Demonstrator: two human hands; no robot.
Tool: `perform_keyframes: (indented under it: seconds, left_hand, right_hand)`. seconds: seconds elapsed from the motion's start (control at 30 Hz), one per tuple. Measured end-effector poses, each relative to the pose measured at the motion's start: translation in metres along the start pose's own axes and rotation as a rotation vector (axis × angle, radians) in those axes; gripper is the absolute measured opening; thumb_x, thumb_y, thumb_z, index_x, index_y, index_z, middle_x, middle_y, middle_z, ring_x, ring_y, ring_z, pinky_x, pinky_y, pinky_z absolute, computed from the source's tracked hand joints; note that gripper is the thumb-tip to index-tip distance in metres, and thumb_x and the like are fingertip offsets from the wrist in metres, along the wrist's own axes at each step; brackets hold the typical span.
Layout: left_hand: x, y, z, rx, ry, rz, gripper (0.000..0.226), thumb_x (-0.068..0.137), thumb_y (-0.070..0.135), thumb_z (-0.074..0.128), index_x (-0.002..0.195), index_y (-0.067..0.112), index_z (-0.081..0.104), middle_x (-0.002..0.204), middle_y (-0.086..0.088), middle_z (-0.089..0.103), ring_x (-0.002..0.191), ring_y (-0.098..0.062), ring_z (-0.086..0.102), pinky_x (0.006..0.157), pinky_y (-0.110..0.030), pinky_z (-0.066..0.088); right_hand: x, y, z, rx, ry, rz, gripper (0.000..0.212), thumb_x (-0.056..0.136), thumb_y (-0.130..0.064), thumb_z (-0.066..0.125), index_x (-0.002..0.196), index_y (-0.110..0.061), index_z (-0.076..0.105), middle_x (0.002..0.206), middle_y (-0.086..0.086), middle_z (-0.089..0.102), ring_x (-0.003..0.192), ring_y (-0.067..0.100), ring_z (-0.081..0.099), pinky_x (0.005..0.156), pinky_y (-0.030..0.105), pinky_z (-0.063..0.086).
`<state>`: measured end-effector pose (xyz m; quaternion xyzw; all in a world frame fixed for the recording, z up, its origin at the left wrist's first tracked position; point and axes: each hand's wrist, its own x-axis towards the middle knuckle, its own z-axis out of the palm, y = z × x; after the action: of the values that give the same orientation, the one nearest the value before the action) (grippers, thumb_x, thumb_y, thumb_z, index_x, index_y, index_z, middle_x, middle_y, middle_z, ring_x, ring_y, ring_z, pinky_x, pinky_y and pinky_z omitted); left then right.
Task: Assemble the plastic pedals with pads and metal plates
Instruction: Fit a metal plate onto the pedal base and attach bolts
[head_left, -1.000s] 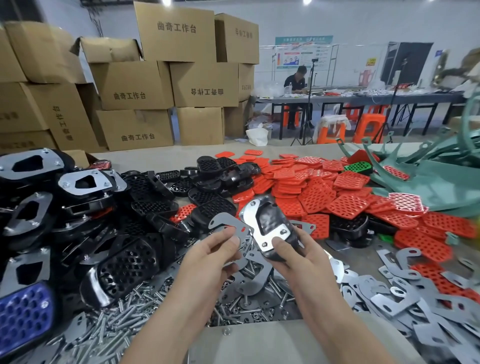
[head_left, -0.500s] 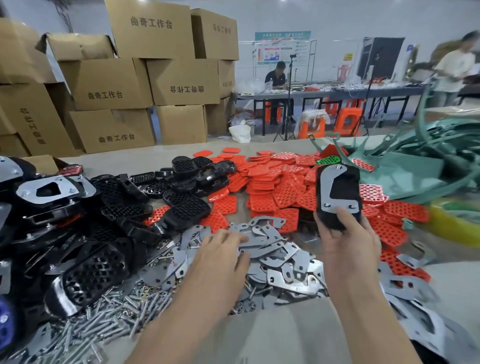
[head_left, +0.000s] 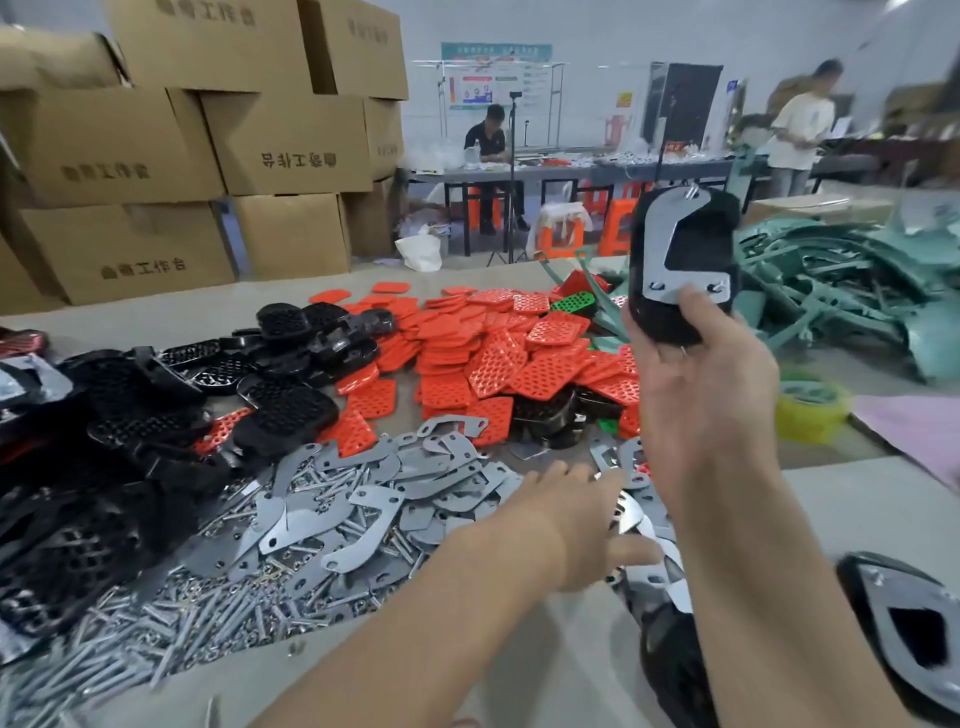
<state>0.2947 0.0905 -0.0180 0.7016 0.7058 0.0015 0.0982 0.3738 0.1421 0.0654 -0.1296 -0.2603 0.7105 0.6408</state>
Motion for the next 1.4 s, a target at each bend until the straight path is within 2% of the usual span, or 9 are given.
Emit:
perform_keyframes:
  seconds: [0.27, 0.43, 0.5, 0.6, 0.67, 0.87, 1.07, 1.23, 1.4]
  left_hand:
    - [0.016, -0.010, -0.014, -0.064, 0.043, -0.023, 0.028, 0.102, 0.036, 0.052, 0.123, 0.018, 0.059, 0.124, -0.007, 0.062, 0.116, -0.031, 0.055, 0.093, -0.041, 0.046]
    - [-0.006, -0.036, -0.022, -0.536, 0.228, -0.098, 0.019, 0.101, 0.027, 0.054, 0.090, 0.018, 0.067, 0.080, 0.005, 0.069, 0.059, -0.008, 0.056, 0.056, -0.017, 0.042]
    - [-0.018, -0.047, -0.028, -0.796, 0.256, -0.159, 0.024, 0.103, 0.024, 0.054, 0.090, 0.012, 0.070, 0.084, 0.001, 0.075, 0.045, -0.003, 0.050, 0.046, -0.017, 0.042]
    - [-0.033, -0.057, -0.032, -1.225, 0.287, -0.268, 0.018, 0.101, 0.019, 0.058, 0.097, 0.008, 0.072, 0.090, -0.005, 0.073, 0.066, -0.008, 0.063, 0.069, -0.033, 0.061]
    - [-0.043, -0.062, -0.034, -1.419, 0.303, -0.267, 0.016, 0.100, 0.014, 0.059, 0.097, 0.008, 0.073, 0.085, -0.005, 0.069, 0.068, -0.010, 0.066, 0.066, -0.029, 0.059]
    - [-0.090, -0.083, -0.026, -1.550, 0.553, -0.334, 0.013, 0.098, 0.014, 0.061, 0.097, 0.007, 0.072, 0.093, -0.009, 0.073, 0.082, -0.019, 0.071, 0.076, -0.038, 0.060]
    - [-0.141, -0.113, -0.004, -1.628, 0.978, -0.579, 0.016, 0.100, 0.013, 0.057, 0.091, 0.007, 0.070, 0.074, 0.002, 0.066, 0.051, -0.005, 0.050, 0.054, -0.024, 0.044]
    - [-0.147, -0.124, -0.001, -1.829, 0.987, -0.542, 0.019, 0.100, 0.005, 0.054, 0.112, 0.004, 0.069, 0.080, 0.000, 0.066, 0.053, -0.005, 0.043, 0.043, -0.016, 0.039]
    - [-0.147, -0.122, -0.003, -2.122, 0.903, -0.316, 0.026, 0.095, 0.009, 0.058, 0.113, -0.009, 0.066, 0.092, -0.011, 0.071, 0.076, -0.014, 0.071, 0.069, -0.022, 0.060]
  right_hand:
    - [-0.003, -0.020, 0.005, -0.039, -0.006, 0.028, 0.022, 0.101, 0.001, 0.056, 0.122, 0.000, 0.062, 0.116, 0.015, 0.075, 0.103, 0.022, 0.075, 0.090, 0.035, 0.062]
    - [-0.007, -0.015, 0.003, -0.037, -0.012, 0.057, 0.013, 0.101, 0.001, 0.056, 0.110, -0.004, 0.065, 0.101, 0.008, 0.078, 0.098, 0.020, 0.076, 0.090, 0.034, 0.061]
    - [-0.010, -0.010, 0.005, -0.030, -0.012, 0.080, 0.014, 0.101, 0.001, 0.057, 0.112, -0.004, 0.065, 0.099, 0.007, 0.079, 0.097, 0.019, 0.077, 0.091, 0.034, 0.061]
    - [-0.015, -0.001, 0.006, -0.042, -0.005, 0.107, 0.015, 0.100, 0.001, 0.057, 0.111, -0.005, 0.066, 0.101, 0.006, 0.079, 0.098, 0.018, 0.076, 0.091, 0.034, 0.061]
    - [-0.018, 0.005, 0.006, -0.061, -0.010, 0.114, 0.017, 0.101, 0.000, 0.058, 0.114, -0.005, 0.066, 0.106, 0.007, 0.079, 0.101, 0.018, 0.076, 0.090, 0.033, 0.061]
    - [-0.035, 0.052, -0.011, -0.204, -0.006, 0.213, 0.026, 0.102, -0.004, 0.058, 0.127, -0.006, 0.063, 0.114, 0.010, 0.077, 0.101, 0.019, 0.076, 0.088, 0.028, 0.061]
    - [-0.075, 0.129, -0.030, -0.616, -0.198, 0.352, 0.019, 0.096, -0.014, 0.069, 0.113, -0.021, 0.072, 0.095, 0.001, 0.079, 0.092, 0.019, 0.075, 0.081, 0.026, 0.059]
    - [-0.082, 0.142, -0.027, -0.832, -0.374, 0.249, 0.019, 0.096, -0.018, 0.070, 0.102, -0.036, 0.073, 0.093, -0.009, 0.078, 0.089, 0.010, 0.073, 0.088, 0.034, 0.059]
    - [-0.086, 0.142, -0.024, -0.897, -0.470, 0.167, 0.032, 0.095, -0.013, 0.068, 0.097, -0.045, 0.072, 0.089, -0.007, 0.077, 0.080, 0.004, 0.071, 0.070, 0.013, 0.053]
